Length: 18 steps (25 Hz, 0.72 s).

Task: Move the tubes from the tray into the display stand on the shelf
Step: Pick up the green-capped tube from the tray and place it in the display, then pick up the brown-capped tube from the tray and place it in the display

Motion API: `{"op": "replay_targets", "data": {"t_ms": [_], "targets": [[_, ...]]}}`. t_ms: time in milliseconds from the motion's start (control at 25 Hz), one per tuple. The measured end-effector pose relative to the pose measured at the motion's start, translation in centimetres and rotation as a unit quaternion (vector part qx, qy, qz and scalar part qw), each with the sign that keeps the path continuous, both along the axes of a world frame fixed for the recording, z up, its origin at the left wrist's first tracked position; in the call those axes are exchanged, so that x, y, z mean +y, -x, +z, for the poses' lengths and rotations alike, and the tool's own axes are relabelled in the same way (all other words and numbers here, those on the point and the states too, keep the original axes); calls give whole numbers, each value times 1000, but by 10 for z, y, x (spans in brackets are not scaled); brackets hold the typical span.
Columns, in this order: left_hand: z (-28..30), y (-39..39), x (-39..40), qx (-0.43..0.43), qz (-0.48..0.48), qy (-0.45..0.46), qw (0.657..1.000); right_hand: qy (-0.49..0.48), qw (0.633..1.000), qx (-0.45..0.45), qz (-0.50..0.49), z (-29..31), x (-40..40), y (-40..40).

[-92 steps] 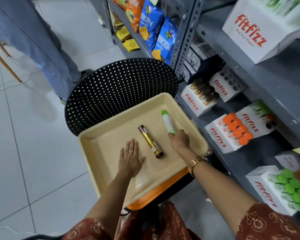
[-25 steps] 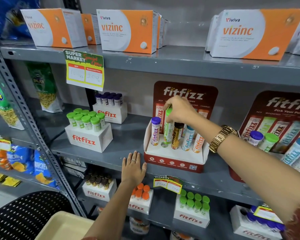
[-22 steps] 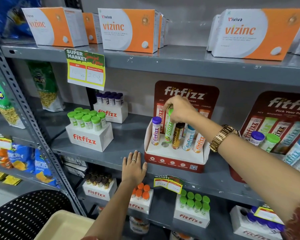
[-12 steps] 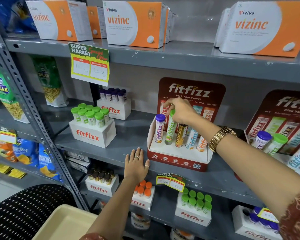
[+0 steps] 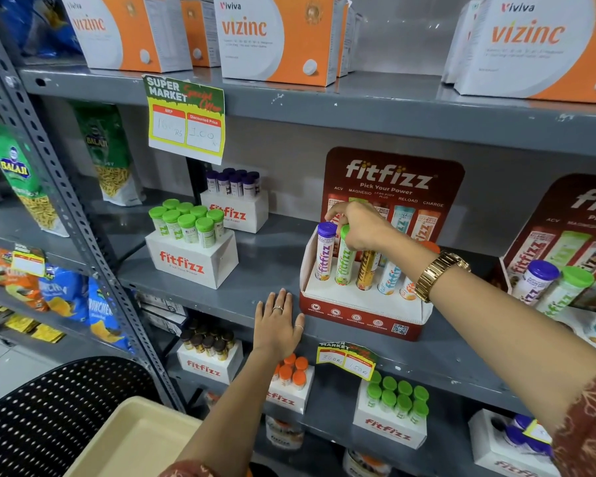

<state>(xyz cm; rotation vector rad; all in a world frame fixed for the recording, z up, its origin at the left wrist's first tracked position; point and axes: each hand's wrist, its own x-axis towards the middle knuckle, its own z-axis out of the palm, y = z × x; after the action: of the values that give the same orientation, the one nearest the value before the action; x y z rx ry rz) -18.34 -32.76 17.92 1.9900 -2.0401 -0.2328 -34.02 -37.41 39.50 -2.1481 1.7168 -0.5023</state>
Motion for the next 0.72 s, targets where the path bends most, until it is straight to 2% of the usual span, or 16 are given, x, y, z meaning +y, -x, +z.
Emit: {"op": "replay_targets", "data": {"t_ms": [440, 560, 720], "targets": [[0, 0, -2, -6, 1, -27, 1000, 27, 997, 68, 39, -7, 4, 8], [3, -6, 5, -9, 3, -28, 1000, 108, 991, 61, 56, -8, 18, 6], [4, -33, 39, 15, 34, 54, 998, 214, 972, 13, 93, -16, 41, -10]]}}
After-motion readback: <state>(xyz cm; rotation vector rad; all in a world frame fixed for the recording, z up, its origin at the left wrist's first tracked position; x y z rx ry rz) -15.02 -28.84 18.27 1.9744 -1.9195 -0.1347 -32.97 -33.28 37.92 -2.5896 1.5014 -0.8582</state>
